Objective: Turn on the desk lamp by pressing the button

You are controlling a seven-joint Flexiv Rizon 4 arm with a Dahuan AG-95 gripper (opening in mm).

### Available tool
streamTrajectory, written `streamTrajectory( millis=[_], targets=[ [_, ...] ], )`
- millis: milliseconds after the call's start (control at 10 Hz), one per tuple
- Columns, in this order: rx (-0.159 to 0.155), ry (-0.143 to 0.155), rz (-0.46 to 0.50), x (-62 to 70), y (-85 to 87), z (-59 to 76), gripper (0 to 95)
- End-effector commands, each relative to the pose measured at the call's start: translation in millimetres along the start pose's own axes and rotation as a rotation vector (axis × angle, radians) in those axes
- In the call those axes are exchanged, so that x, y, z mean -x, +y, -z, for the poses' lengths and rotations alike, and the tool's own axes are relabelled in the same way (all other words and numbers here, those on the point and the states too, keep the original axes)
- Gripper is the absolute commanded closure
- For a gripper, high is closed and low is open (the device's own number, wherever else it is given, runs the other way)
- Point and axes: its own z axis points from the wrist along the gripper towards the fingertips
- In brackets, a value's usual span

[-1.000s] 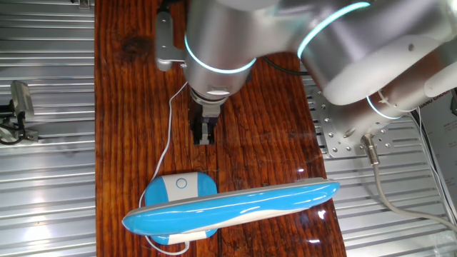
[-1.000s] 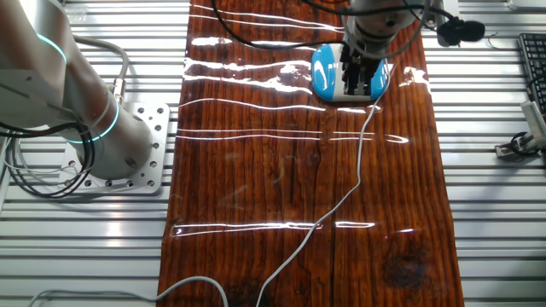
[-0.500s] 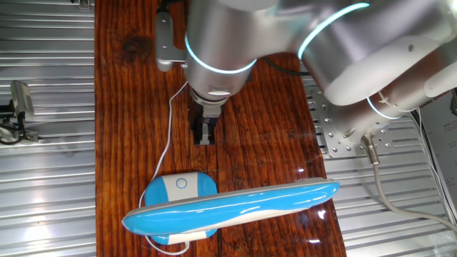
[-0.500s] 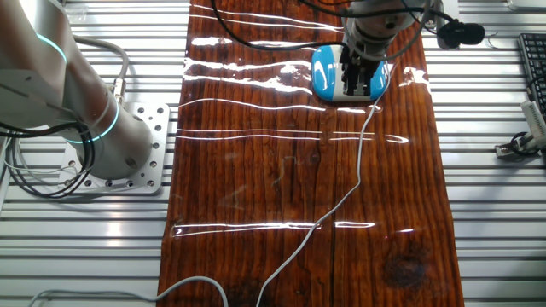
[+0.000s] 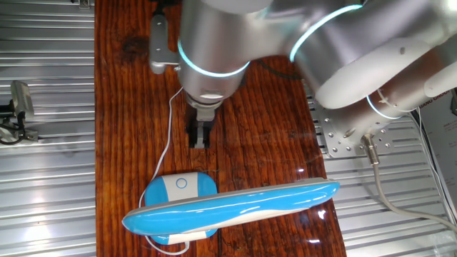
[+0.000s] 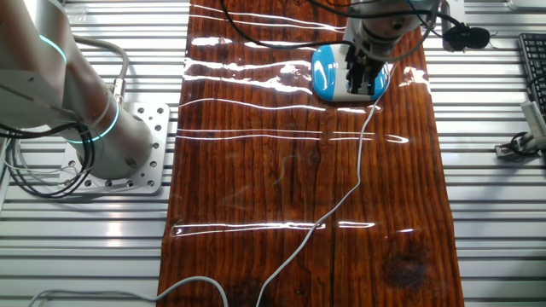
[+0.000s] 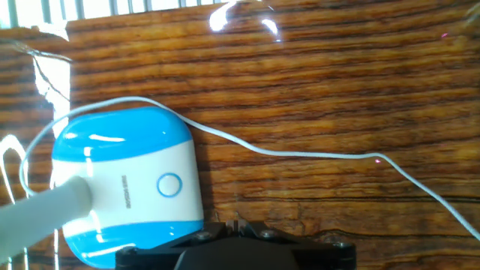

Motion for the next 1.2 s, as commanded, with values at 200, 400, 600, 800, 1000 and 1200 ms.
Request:
streamTrajectory(
  millis=[200,400,600,800,1000,1200],
  targets=[
    [0.012,-0.013,-0.036,10.0,13.6,-14.9,95.0],
    [0.014,-0.024,-0.043,13.2,19.7,-26.7,95.0],
    [0.022,-0.043,-0.046,13.5,22.5,-37.1,95.0],
    [0.022,-0.043,-0.050,14.5,24.6,-41.5,95.0],
    [0.005,-0.042,-0.055,15.5,26.5,-41.8,95.0],
    [-0.027,-0.048,-0.077,19.0,31.0,-47.5,95.0]
  ],
)
